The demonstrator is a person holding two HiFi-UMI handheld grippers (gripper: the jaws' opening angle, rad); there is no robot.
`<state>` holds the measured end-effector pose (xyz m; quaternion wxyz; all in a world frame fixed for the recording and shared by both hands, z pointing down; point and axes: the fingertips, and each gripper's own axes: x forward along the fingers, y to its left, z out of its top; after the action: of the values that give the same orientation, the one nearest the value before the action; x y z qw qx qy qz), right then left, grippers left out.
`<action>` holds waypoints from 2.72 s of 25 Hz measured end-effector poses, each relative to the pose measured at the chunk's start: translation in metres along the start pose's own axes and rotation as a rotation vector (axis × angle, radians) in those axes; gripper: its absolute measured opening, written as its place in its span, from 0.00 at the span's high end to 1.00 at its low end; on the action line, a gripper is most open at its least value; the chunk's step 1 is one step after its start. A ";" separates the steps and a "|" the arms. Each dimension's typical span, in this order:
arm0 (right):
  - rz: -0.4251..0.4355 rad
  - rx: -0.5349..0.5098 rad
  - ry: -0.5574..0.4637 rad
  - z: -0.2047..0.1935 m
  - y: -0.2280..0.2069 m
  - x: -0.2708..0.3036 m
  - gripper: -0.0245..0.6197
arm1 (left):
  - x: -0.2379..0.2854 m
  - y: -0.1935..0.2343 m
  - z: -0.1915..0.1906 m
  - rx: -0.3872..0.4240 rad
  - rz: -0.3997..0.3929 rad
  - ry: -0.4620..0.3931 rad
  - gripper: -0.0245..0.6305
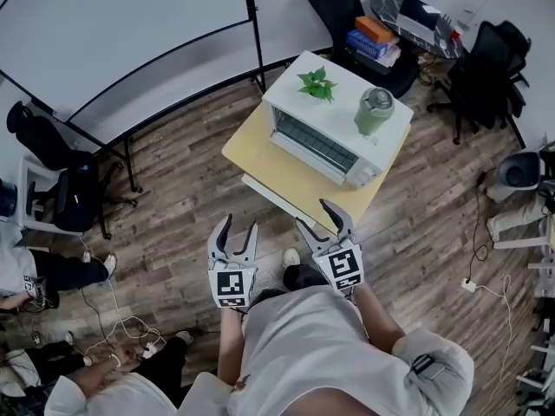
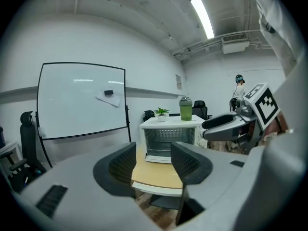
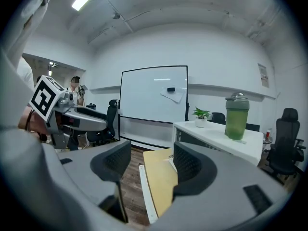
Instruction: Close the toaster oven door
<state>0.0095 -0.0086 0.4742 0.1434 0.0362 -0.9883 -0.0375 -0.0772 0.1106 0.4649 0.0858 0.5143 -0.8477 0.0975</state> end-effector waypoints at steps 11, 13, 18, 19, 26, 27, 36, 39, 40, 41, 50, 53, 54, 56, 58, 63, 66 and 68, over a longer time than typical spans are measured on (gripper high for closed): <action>-0.049 0.070 0.083 -0.038 -0.042 0.027 0.53 | 0.066 0.008 -0.010 0.004 -0.059 0.062 0.62; -0.064 0.087 0.104 -0.047 -0.048 0.031 0.53 | 0.079 0.009 -0.015 0.007 -0.078 0.074 0.62; -0.110 0.123 0.159 -0.071 -0.058 0.046 0.53 | 0.112 0.017 -0.031 0.026 -0.150 0.114 0.62; -0.122 0.131 0.172 -0.076 -0.059 0.050 0.53 | 0.119 0.019 -0.036 0.027 -0.168 0.123 0.62; -0.238 0.222 0.273 -0.112 -0.059 0.067 0.53 | 0.157 0.034 -0.074 0.038 -0.309 0.210 0.61; -0.258 0.236 0.296 -0.119 -0.057 0.068 0.54 | 0.163 0.036 -0.081 0.040 -0.329 0.224 0.61; -0.463 0.384 0.429 -0.176 -0.052 0.071 0.53 | 0.207 0.052 -0.139 0.076 -0.495 0.347 0.58; -0.511 0.438 0.465 -0.196 -0.047 0.068 0.53 | 0.217 0.055 -0.159 0.080 -0.541 0.387 0.57; -0.527 0.455 0.473 -0.202 -0.045 0.067 0.53 | 0.220 0.055 -0.167 0.083 -0.557 0.402 0.56; -0.542 0.474 0.480 -0.208 -0.044 0.067 0.54 | 0.223 0.055 -0.174 0.085 -0.570 0.418 0.56; -0.650 0.687 0.516 -0.259 -0.031 0.061 0.54 | 0.242 0.051 -0.225 0.073 -0.649 0.534 0.51; -0.659 0.726 0.526 -0.273 -0.027 0.062 0.54 | 0.246 0.051 -0.241 0.060 -0.654 0.573 0.48; -0.659 0.740 0.526 -0.277 -0.026 0.063 0.53 | 0.248 0.052 -0.245 0.055 -0.655 0.584 0.47; -0.659 0.766 0.529 -0.284 -0.024 0.065 0.53 | 0.250 0.053 -0.253 0.042 -0.654 0.606 0.45; -0.660 0.782 0.537 -0.291 -0.022 0.067 0.52 | 0.251 0.055 -0.263 0.031 -0.650 0.631 0.42; -0.656 0.814 0.544 -0.304 -0.020 0.075 0.49 | 0.255 0.060 -0.281 0.002 -0.648 0.685 0.39; -0.661 0.845 0.533 -0.310 -0.020 0.079 0.47 | 0.256 0.058 -0.286 -0.041 -0.665 0.701 0.37; -0.666 0.872 0.522 -0.315 -0.020 0.081 0.45 | 0.256 0.057 -0.288 -0.064 -0.675 0.707 0.36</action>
<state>0.0232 -0.0548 0.7963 0.3335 0.4071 -0.7801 0.3383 -0.2316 -0.0102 0.8018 0.4109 0.6928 -0.5553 0.2069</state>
